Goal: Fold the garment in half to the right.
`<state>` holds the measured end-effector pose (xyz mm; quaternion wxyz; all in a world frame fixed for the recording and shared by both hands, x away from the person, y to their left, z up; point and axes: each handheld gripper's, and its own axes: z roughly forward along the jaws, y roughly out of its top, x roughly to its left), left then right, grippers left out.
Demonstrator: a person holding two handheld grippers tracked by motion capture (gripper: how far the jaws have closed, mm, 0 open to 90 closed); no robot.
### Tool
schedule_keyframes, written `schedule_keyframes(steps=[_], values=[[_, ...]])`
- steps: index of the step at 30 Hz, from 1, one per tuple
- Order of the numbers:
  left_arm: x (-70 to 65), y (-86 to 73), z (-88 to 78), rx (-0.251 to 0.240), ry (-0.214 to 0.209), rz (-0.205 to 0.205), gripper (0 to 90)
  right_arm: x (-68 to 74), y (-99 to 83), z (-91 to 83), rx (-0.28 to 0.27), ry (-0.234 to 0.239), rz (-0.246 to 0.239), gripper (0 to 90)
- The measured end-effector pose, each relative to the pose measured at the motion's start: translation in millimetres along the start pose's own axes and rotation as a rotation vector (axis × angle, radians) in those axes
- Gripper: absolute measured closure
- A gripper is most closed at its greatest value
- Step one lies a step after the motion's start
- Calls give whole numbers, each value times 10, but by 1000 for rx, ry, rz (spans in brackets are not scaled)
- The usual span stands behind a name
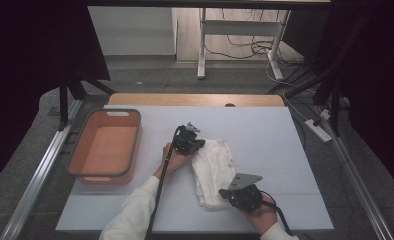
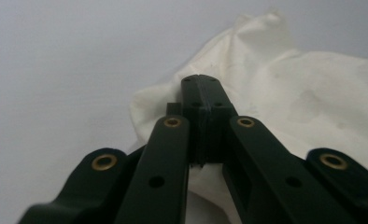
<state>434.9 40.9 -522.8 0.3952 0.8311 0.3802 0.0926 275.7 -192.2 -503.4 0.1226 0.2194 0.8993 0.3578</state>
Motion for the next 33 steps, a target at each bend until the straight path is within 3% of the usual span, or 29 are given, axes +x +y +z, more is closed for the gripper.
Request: schedule_keyframes(steps=[5,9,15,18,20,25,29,33], values=[[-27,5,-214,-23,-11,8,889,-130,-125,1,52,-22,55,895],[-48,-54,-265,-12,-32,12,888,-115,-188,-24,67,-15,69,895],[-73,-87,-241,17,-39,20,889,-61,-183,-49,71,-20,47,895],[-63,-97,-237,13,-45,9,888,-30,-120,-83,33,-15,31,895],[-59,-109,-224,19,-47,9,888,9,-52,-77,4,16,20,895],[-41,-136,-214,30,-53,-4,889,108,-39,57,56,48,-23,895],[-52,-148,-196,34,-51,-5,890,83,-78,62,52,67,4,896],[-60,-140,-208,29,-44,1,890,79,-66,51,49,62,-10,896]])
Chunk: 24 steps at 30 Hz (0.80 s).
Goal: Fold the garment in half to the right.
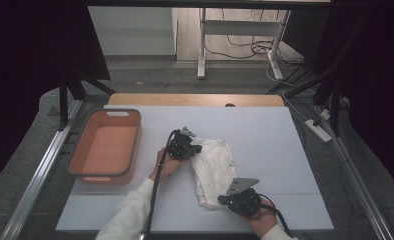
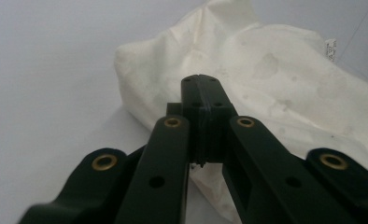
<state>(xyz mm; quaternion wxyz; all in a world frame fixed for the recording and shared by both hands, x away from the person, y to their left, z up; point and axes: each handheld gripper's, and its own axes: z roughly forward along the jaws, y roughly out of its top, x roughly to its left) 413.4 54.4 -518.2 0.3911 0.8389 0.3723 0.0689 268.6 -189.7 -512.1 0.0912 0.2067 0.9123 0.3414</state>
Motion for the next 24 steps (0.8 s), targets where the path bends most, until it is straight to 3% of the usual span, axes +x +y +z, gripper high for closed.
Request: schedule_keyframes(steps=[7,9,13,15,20,24], values=[[-34,64,-149,-49,0,-6,888,-122,36,-202,-94,-16,15,895],[-36,83,-196,-65,-2,-19,837,-159,27,-240,-109,-12,19,882],[-19,114,-274,-75,-4,-47,558,-189,46,-274,-113,-3,8,614],[-9,122,-307,-84,-8,-67,459,-196,57,-286,-115,-7,5,518],[2,151,-410,-106,-14,-78,352,-263,75,-340,-127,38,10,411],[-19,171,-453,-100,-7,-57,325,-276,89,-365,-129,45,-6,384]])
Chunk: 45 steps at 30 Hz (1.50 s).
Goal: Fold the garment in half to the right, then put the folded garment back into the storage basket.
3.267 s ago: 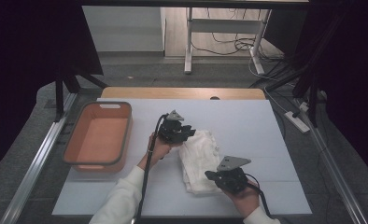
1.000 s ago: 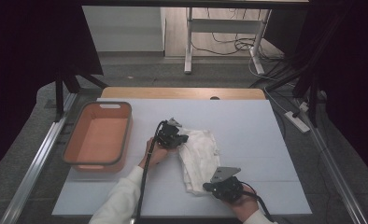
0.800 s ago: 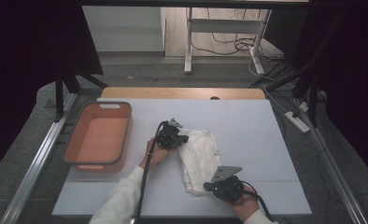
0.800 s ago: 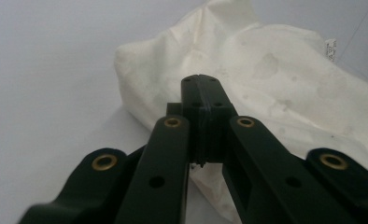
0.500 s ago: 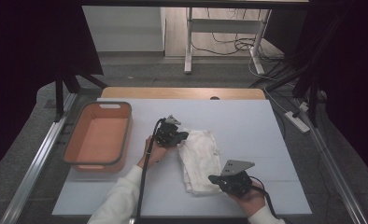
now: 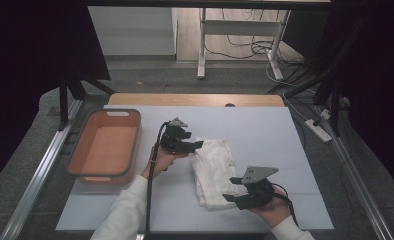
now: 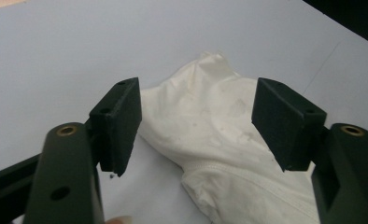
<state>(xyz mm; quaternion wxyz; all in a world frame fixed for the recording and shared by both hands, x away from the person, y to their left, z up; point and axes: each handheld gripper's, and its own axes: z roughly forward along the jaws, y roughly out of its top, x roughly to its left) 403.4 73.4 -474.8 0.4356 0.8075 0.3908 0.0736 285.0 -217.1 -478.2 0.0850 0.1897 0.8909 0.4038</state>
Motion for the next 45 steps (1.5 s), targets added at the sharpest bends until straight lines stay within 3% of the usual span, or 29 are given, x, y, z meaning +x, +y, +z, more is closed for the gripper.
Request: schedule_keyframes(steps=[4,13,22,31,35,41,45], values=[[-13,14,-7,4,10,7,295,14,3,17,8,22,-21,371],[4,8,12,21,16,3,279,35,-5,137,90,18,-55,356],[12,0,45,39,20,2,264,45,-27,290,176,50,-107,324],[24,-6,44,46,19,1,258,49,-87,398,267,21,-160,293],[22,-8,45,47,20,-1,254,41,-97,423,274,23,-168,292],[40,-22,59,49,12,-15,253,19,-86,410,260,15,-151,510],[34,-24,75,49,15,-19,249,12,-88,392,249,-35,-147,748]])
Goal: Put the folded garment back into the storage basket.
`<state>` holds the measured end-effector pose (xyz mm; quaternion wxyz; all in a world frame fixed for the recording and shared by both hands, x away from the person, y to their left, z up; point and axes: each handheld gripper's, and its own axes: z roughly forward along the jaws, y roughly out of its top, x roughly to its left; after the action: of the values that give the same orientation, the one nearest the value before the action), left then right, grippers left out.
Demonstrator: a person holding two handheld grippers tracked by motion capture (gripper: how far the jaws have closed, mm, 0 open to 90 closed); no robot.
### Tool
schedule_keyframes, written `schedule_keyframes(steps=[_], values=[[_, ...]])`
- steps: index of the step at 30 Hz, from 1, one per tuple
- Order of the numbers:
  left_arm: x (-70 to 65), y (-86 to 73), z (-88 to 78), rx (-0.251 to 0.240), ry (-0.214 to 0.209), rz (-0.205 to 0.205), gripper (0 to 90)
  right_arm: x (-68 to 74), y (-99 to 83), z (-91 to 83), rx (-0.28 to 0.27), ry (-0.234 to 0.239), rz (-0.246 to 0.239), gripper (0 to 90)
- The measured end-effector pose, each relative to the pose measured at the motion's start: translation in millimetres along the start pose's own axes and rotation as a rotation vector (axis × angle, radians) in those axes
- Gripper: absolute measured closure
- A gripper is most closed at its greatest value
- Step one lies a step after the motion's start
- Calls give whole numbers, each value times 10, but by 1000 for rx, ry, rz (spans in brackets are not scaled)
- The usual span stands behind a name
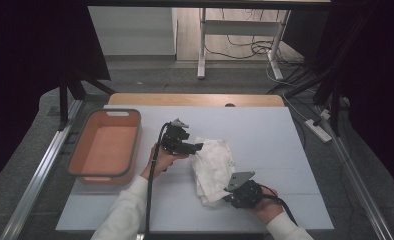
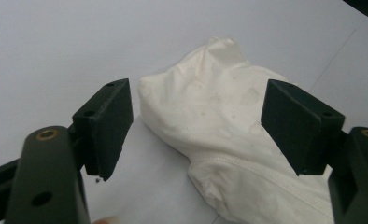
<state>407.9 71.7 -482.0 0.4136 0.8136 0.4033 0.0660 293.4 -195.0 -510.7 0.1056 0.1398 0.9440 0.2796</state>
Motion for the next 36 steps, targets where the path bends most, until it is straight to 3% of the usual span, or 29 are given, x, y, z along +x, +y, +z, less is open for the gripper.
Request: schedule_keyframes(steps=[3,8,12,24,36], values=[[5,2,9,2,5,-1,244,-5,4,-13,-10,3,14,796],[43,6,53,-14,9,-33,236,-32,9,-59,-49,38,79,801],[90,5,155,4,30,-47,230,-33,9,-109,-78,36,98,801],[169,30,424,54,48,-64,221,-24,6,-132,-108,32,113,802],[213,35,613,104,70,-50,222,-4,6,-129,-112,29,111,801]])
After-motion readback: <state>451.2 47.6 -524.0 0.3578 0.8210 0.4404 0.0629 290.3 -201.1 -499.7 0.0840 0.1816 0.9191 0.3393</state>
